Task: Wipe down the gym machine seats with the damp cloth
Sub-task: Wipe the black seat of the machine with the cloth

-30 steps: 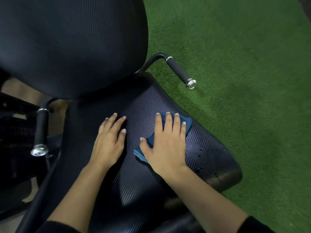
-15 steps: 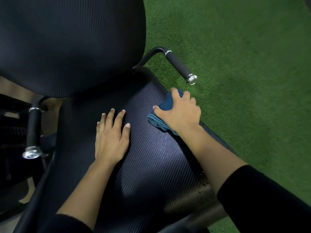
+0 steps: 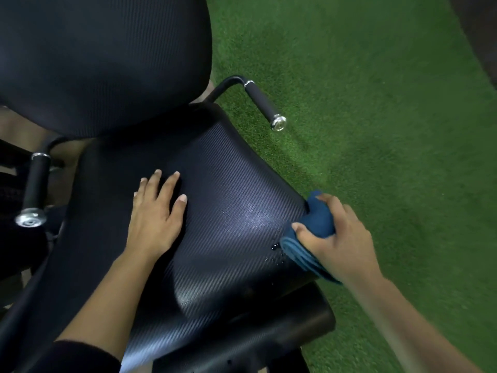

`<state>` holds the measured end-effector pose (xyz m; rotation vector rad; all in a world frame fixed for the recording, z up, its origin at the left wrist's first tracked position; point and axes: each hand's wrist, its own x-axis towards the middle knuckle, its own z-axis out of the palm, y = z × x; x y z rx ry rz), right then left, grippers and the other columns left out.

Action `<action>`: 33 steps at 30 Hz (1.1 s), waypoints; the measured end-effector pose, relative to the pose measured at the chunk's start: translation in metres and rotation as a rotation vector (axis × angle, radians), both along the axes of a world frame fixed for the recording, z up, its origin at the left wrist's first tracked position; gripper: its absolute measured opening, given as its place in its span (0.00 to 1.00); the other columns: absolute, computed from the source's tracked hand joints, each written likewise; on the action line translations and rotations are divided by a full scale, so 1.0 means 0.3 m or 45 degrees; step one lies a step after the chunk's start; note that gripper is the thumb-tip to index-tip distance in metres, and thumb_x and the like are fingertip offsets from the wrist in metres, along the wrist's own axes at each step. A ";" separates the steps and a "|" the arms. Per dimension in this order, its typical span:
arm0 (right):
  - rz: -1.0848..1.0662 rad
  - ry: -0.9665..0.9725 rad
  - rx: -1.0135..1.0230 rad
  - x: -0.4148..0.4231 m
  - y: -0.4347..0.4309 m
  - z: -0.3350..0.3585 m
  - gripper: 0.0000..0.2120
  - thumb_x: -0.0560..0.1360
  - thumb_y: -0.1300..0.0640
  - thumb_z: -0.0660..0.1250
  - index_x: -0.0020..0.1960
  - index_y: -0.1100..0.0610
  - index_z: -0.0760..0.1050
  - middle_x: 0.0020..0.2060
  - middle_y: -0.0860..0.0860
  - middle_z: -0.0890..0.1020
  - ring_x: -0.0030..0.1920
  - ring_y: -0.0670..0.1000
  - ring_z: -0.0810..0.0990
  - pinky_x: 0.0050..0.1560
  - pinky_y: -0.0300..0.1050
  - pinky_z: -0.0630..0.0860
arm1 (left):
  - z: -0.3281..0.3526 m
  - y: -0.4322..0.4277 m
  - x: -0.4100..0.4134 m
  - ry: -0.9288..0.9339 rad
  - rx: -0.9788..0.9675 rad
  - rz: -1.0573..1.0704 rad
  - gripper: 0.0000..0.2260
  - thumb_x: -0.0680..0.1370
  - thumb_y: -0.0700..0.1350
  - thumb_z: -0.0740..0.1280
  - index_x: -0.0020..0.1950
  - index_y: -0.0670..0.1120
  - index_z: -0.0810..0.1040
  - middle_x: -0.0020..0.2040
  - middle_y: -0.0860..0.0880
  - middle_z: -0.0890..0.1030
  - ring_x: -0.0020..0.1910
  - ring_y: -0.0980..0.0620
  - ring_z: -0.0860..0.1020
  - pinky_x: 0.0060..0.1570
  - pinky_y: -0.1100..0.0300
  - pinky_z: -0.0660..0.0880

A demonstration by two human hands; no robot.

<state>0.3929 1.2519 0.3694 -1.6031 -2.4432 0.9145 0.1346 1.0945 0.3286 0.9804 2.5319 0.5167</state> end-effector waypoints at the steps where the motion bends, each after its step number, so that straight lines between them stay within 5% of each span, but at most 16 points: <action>1: 0.054 0.055 0.077 0.022 -0.022 -0.004 0.31 0.65 0.35 0.67 0.63 0.48 0.71 0.57 0.50 0.75 0.56 0.54 0.75 0.52 0.43 0.69 | 0.012 -0.016 0.028 -0.003 0.016 -0.003 0.22 0.81 0.51 0.57 0.76 0.53 0.61 0.78 0.47 0.55 0.77 0.45 0.48 0.74 0.47 0.47; 4: 0.333 0.169 0.317 0.052 -0.053 -0.030 0.31 0.65 0.38 0.66 0.63 0.53 0.75 0.65 0.55 0.72 0.64 0.58 0.71 0.64 0.50 0.69 | 0.045 -0.075 0.102 -0.002 0.051 -0.008 0.22 0.81 0.52 0.57 0.76 0.53 0.61 0.78 0.49 0.55 0.77 0.47 0.48 0.74 0.48 0.46; 8: 0.664 0.242 0.502 -0.006 -0.079 -0.044 0.29 0.65 0.39 0.69 0.63 0.49 0.77 0.69 0.54 0.71 0.70 0.58 0.67 0.68 0.59 0.65 | 0.088 -0.161 0.182 0.021 0.089 -0.009 0.26 0.78 0.59 0.51 0.75 0.53 0.61 0.77 0.51 0.56 0.77 0.49 0.49 0.73 0.51 0.46; 14: 1.153 0.245 0.433 -0.171 -0.269 -0.024 0.34 0.67 0.40 0.65 0.70 0.50 0.68 0.71 0.54 0.68 0.72 0.59 0.64 0.71 0.60 0.59 | 0.129 -0.289 0.278 0.080 0.162 0.021 0.27 0.77 0.56 0.51 0.74 0.49 0.64 0.76 0.51 0.61 0.76 0.51 0.53 0.74 0.51 0.48; 18: 1.306 0.214 0.456 -0.185 -0.296 -0.039 0.39 0.64 0.33 0.66 0.70 0.50 0.68 0.71 0.56 0.66 0.72 0.60 0.61 0.71 0.60 0.57 | 0.124 -0.413 0.317 0.058 0.128 0.047 0.31 0.72 0.57 0.55 0.75 0.48 0.63 0.76 0.50 0.61 0.76 0.50 0.53 0.73 0.49 0.47; 25: 1.513 0.109 0.634 -0.007 -0.117 -0.067 0.49 0.56 0.23 0.66 0.69 0.50 0.68 0.70 0.59 0.68 0.73 0.62 0.60 0.71 0.64 0.56 | 0.109 -0.495 0.372 0.241 -0.237 -0.139 0.53 0.61 0.78 0.58 0.77 0.47 0.56 0.78 0.48 0.55 0.77 0.47 0.49 0.73 0.42 0.44; 29: 1.596 -0.012 0.708 0.066 -0.025 -0.076 0.56 0.52 0.22 0.68 0.72 0.50 0.61 0.71 0.60 0.63 0.74 0.63 0.57 0.70 0.68 0.56 | 0.097 -0.528 0.363 0.290 -0.361 -0.117 0.58 0.56 0.77 0.62 0.78 0.46 0.54 0.78 0.46 0.53 0.77 0.44 0.49 0.72 0.36 0.47; 33: 1.567 0.013 0.734 0.034 -0.064 -0.082 0.58 0.51 0.26 0.72 0.73 0.50 0.59 0.71 0.58 0.61 0.72 0.64 0.59 0.68 0.70 0.57 | 0.089 -0.578 0.359 0.325 -0.403 -0.048 0.63 0.51 0.67 0.77 0.78 0.45 0.54 0.78 0.44 0.53 0.77 0.42 0.49 0.70 0.35 0.47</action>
